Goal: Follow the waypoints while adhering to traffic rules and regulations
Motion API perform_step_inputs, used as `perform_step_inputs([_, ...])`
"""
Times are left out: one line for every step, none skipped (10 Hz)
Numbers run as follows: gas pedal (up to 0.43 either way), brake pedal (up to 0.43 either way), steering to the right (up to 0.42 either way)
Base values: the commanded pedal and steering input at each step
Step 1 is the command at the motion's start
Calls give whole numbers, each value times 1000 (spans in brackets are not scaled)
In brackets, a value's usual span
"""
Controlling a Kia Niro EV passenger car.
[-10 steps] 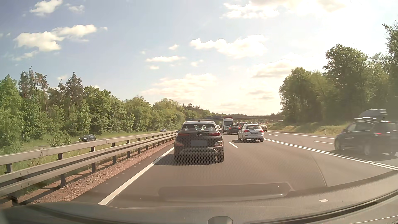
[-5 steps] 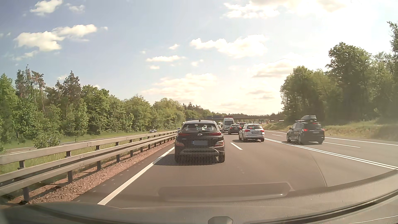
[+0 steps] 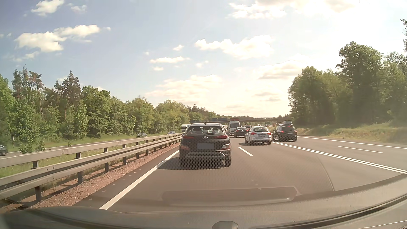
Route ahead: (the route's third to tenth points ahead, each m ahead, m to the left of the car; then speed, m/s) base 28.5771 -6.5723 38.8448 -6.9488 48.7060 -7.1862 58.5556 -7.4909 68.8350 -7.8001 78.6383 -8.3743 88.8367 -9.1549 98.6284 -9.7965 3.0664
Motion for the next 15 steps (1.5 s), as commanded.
perform_step_inputs([0,0,-7])
perform_step_inputs([0,0,-8])
perform_step_inputs([0,0,-8])
perform_step_inputs([0,0,-8])
perform_step_inputs([0,0,-8])
perform_step_inputs([0,0,-8])
perform_step_inputs([0,0,-8])
perform_step_inputs([0,0,-8])
perform_step_inputs([0,0,-8])
perform_step_inputs([0,0,-8])
perform_step_inputs([0,0,-8])
perform_step_inputs([0,0,-7])
perform_step_inputs([0,0,-6])
perform_step_inputs([0,0,-6])
perform_step_inputs([0,0,-6])
